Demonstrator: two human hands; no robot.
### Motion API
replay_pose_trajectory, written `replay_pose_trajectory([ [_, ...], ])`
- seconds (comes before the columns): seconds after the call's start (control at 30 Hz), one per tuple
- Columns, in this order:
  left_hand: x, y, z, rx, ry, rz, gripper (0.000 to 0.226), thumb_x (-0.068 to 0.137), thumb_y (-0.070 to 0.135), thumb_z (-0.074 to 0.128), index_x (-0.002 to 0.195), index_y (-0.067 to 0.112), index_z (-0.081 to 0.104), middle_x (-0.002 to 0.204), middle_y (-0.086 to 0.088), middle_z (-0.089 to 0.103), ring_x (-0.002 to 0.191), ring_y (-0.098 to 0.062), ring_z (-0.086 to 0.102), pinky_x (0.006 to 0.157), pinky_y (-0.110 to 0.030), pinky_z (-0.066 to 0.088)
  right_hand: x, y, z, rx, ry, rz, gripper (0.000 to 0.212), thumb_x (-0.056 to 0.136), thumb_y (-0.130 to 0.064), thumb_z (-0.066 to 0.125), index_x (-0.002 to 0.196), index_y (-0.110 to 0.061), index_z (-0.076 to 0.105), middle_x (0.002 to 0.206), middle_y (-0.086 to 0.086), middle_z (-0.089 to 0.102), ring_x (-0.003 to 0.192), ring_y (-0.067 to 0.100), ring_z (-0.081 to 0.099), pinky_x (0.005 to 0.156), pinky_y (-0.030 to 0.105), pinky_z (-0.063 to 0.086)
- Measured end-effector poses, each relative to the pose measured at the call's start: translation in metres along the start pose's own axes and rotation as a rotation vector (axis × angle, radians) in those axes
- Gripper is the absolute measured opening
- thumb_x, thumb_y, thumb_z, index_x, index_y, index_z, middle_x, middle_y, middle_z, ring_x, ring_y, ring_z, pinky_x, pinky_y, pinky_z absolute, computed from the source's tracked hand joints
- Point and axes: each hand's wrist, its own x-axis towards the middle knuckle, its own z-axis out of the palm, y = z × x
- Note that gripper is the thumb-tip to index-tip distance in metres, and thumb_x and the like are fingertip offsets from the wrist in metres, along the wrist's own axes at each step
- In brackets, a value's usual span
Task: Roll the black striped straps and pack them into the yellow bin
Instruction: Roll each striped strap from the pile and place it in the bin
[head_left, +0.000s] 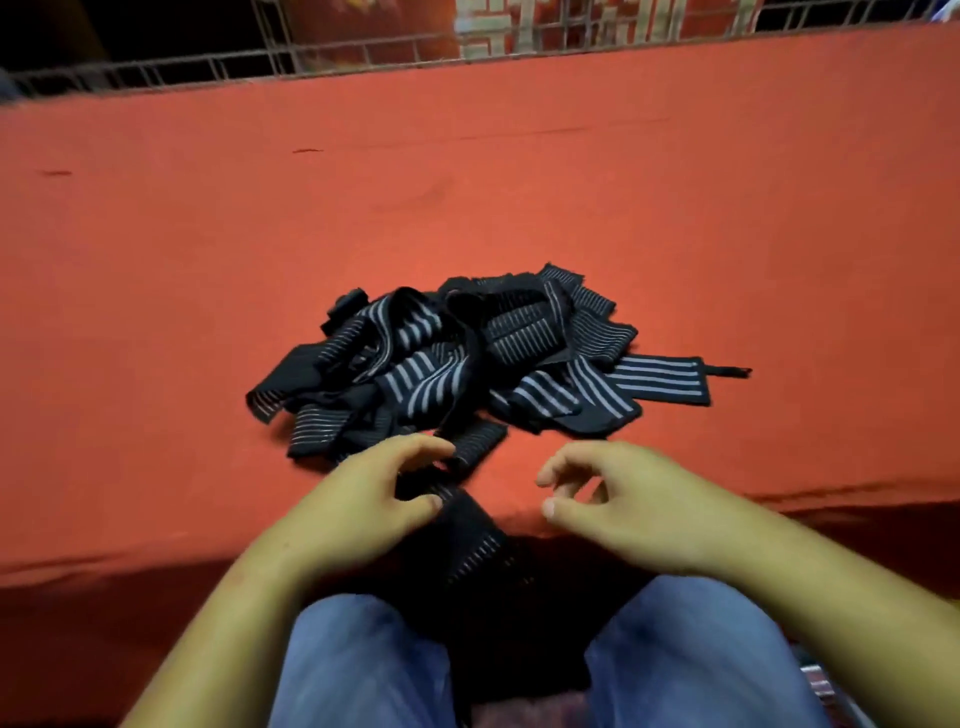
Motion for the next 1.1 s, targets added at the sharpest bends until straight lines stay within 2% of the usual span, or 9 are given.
replay_pose_trajectory([
  [0.13,-0.008,-0.016,0.005,0.005,-0.061,0.031,0.061,0.083,0.021,0.079,0.139,0.035,0.056,0.133,0.023,0.057,0.122,0.01,0.052,0.107,-0.01,0.037,0.025,-0.003,0.063,0.048,-0.015,-0.005,0.042,0.089,-0.035,0.078,0.129,-0.027,0.065,0.105,-0.012,0.062,0.072,-0.01,0.054,0.075,0.007,0.037],
  [0.23,-0.007,-0.022,0.014,-0.017,-0.004,0.026,0.056,0.08,0.02,0.083,0.129,0.034,0.062,0.121,0.018,0.062,0.113,0.003,0.057,0.104,-0.019,0.044,0.034,-0.007,0.086,-0.001,0.102,0.004,0.039,0.085,-0.042,0.081,0.119,-0.028,0.067,0.098,-0.014,0.049,0.089,0.002,0.054,0.087,0.017,0.042],
  [0.37,-0.01,-0.028,0.025,-0.002,0.016,0.031,0.051,0.084,0.022,0.08,0.128,0.041,0.063,0.115,0.016,0.057,0.111,-0.003,0.05,0.096,-0.006,0.035,0.036,-0.012,0.1,-0.039,0.194,0.094,0.023,0.084,-0.042,0.081,0.096,-0.031,0.066,0.098,-0.012,0.048,0.096,0.013,0.061,0.091,0.036,0.05],
  [0.47,-0.008,-0.027,0.029,-0.008,0.019,0.029,0.046,0.088,0.029,0.077,0.128,0.046,0.063,0.114,0.02,0.052,0.115,-0.005,0.045,0.101,-0.014,0.033,0.035,-0.011,0.101,-0.009,0.227,0.078,0.01,0.091,-0.032,0.074,0.086,-0.03,0.066,0.094,-0.011,0.051,0.09,0.01,0.058,0.088,0.031,0.047],
  [0.6,-0.005,-0.025,0.035,0.048,0.049,0.029,0.038,0.084,0.032,0.078,0.118,0.046,0.067,0.109,0.021,0.05,0.113,-0.009,0.044,0.106,-0.034,0.039,0.033,-0.013,0.103,0.018,0.201,0.011,0.026,0.091,-0.029,0.076,0.113,-0.029,0.063,0.1,-0.015,0.052,0.089,0.001,0.053,0.083,0.015,0.039],
  [0.7,-0.004,-0.023,0.038,0.012,0.098,0.019,0.02,0.083,0.03,0.079,0.1,0.039,0.071,0.101,0.015,0.053,0.107,-0.007,0.046,0.101,-0.036,0.041,0.032,-0.023,0.104,-0.042,0.186,0.071,0.041,0.087,-0.043,0.077,0.122,-0.03,0.061,0.108,-0.012,0.05,0.104,0.013,0.061,0.094,0.03,0.049],
  [0.8,-0.004,-0.025,0.037,-0.067,0.146,-0.002,0.013,0.084,0.021,0.079,0.086,0.033,0.073,0.096,0.011,0.056,0.099,-0.003,0.052,0.091,-0.024,0.042,0.036,-0.04,0.103,-0.16,0.192,0.163,0.049,0.084,-0.056,0.076,0.121,-0.03,0.056,0.115,-0.008,0.05,0.111,0.02,0.063,0.087,0.037,0.049],
  [0.9,-0.007,-0.029,0.034,-0.117,0.199,-0.018,0.019,0.084,0.018,0.08,0.092,0.033,0.072,0.098,0.012,0.059,0.097,-0.001,0.056,0.086,-0.01,0.039,0.039,-0.053,0.109,-0.289,0.195,0.161,0.06,0.085,-0.057,0.076,0.126,-0.025,0.045,0.125,-0.002,0.048,0.117,0.023,0.062,0.085,0.039,0.05],
  [1.1,-0.007,-0.049,0.017,-0.035,0.385,-0.116,0.046,0.085,0.023,0.079,0.128,0.032,0.063,0.128,0.016,0.057,0.123,-0.011,0.046,0.103,-0.019,0.03,0.051,-0.054,0.111,-0.29,0.193,0.143,0.042,0.09,-0.048,0.075,0.116,-0.021,0.058,0.118,-0.001,0.048,0.12,0.023,0.051,0.091,0.039,0.049],
])
